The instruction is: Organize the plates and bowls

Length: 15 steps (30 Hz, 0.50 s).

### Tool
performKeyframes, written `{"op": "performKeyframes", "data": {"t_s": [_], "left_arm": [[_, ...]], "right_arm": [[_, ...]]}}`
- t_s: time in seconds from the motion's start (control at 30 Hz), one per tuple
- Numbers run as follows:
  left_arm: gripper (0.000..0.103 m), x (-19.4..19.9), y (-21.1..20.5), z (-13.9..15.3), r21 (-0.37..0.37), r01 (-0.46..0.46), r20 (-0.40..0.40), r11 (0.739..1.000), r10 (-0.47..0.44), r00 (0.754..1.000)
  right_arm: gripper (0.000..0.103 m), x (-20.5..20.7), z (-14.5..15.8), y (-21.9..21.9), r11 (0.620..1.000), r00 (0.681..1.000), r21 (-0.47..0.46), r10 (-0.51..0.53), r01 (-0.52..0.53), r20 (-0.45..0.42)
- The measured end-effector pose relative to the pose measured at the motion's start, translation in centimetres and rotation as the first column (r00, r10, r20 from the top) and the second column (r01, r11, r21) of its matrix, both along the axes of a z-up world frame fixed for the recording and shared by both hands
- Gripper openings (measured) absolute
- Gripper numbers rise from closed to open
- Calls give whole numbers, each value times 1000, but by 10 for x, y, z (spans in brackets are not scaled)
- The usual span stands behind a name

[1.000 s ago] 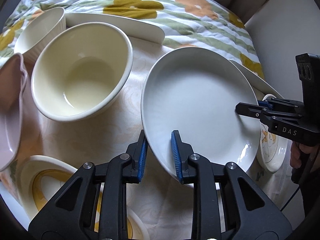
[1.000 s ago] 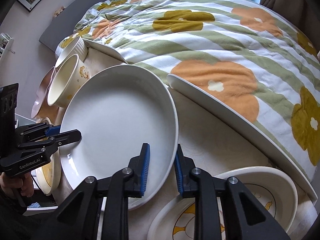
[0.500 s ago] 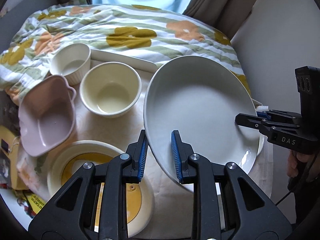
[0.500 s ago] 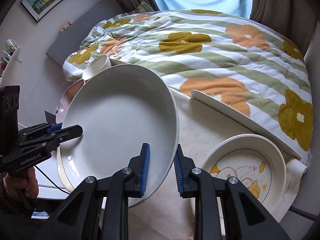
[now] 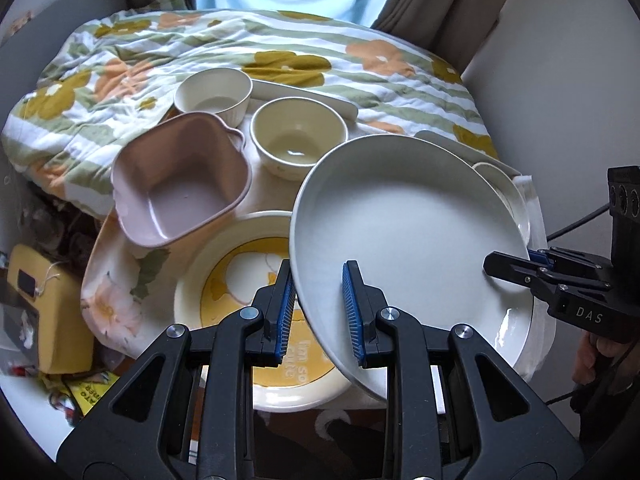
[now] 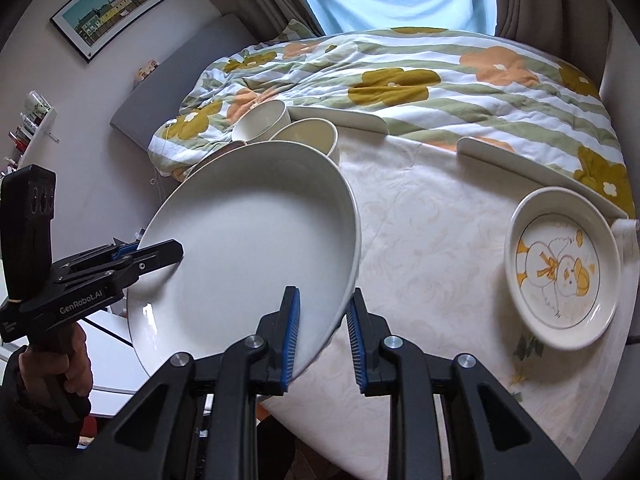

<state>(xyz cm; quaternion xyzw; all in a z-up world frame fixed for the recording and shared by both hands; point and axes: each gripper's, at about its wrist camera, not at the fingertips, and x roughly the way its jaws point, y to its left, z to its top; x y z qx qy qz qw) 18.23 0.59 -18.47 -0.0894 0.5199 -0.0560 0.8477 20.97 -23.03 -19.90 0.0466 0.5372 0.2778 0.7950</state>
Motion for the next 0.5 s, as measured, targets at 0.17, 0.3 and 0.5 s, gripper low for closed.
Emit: {"op": "performKeyframes", "data": {"t_s": [0.17, 0.3, 0.5], "left_arm": [[21, 0, 30, -24, -29, 86, -34, 996, -87, 996], [21, 2, 48, -54, -39, 163, -68, 986, -165, 984], [21, 5, 62, -94, -63, 244, -113, 968, -250, 962]], "right_arm": [[22, -24, -19, 25, 994, 994, -15, -108, 108, -24], [22, -41, -38, 48, 981, 982, -63, -187, 185, -35], [22, -55, -56, 68, 950, 959, -137, -285, 280, -13]]}}
